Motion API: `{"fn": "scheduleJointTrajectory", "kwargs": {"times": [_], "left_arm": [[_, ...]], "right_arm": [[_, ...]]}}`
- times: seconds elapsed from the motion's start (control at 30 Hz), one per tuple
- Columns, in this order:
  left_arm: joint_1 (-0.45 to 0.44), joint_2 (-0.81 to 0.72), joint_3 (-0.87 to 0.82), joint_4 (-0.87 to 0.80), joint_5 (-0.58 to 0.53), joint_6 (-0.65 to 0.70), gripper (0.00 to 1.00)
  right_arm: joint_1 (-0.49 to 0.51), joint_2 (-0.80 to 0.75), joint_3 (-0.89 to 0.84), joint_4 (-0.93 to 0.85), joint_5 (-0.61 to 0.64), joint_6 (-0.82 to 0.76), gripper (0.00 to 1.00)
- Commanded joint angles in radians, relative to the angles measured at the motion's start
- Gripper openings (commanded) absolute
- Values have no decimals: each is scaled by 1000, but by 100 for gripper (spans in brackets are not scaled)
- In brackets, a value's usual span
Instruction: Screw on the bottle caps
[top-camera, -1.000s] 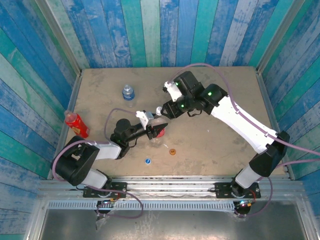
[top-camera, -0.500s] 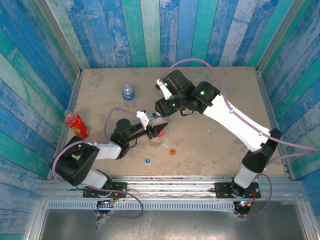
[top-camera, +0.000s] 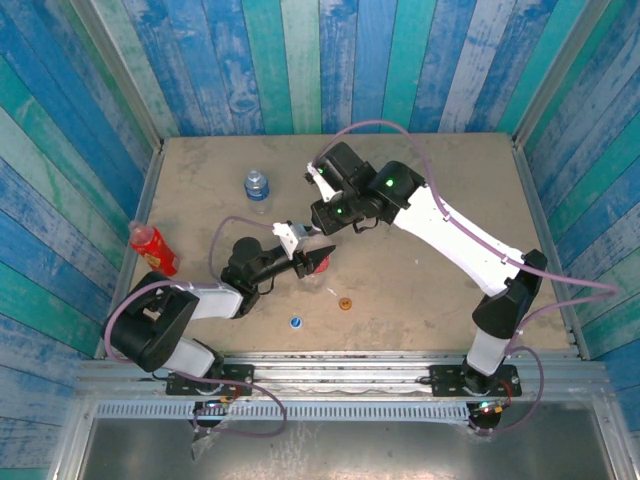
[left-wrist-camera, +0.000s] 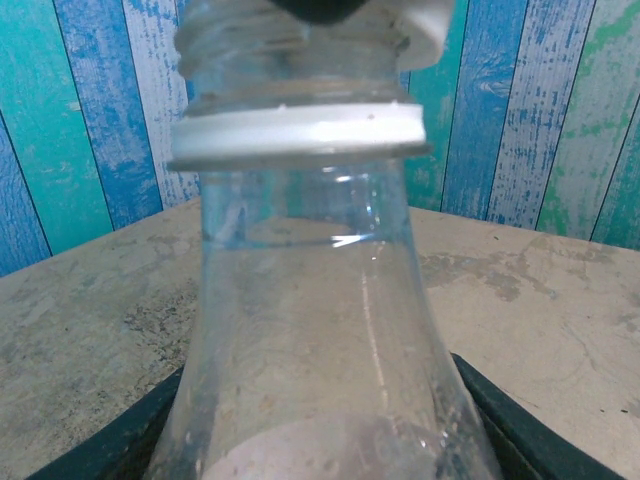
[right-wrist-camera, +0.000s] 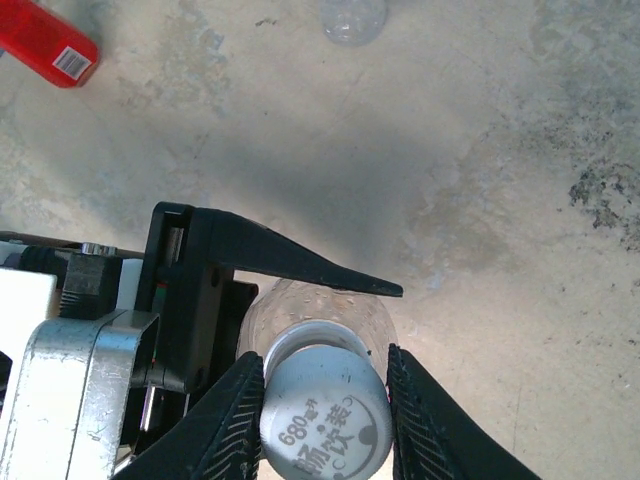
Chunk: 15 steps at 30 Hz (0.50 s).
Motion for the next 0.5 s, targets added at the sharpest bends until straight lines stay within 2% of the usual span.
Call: {"fn": "scheduleJointTrajectory", "kwargs": {"times": [0.0, 0.17, 0.47], "left_arm": [[2, -35, -3, -21, -2, 13, 56], [1, -34, -3, -17, 16, 9, 56], [2, -27, -3, -38, 65, 60, 57]], "right_arm": [[-3, 0, 11, -31, -12, -22, 31], [-18, 6, 11, -31, -81, -66, 28], [-65, 51, 64, -81, -194, -123, 29]]}}
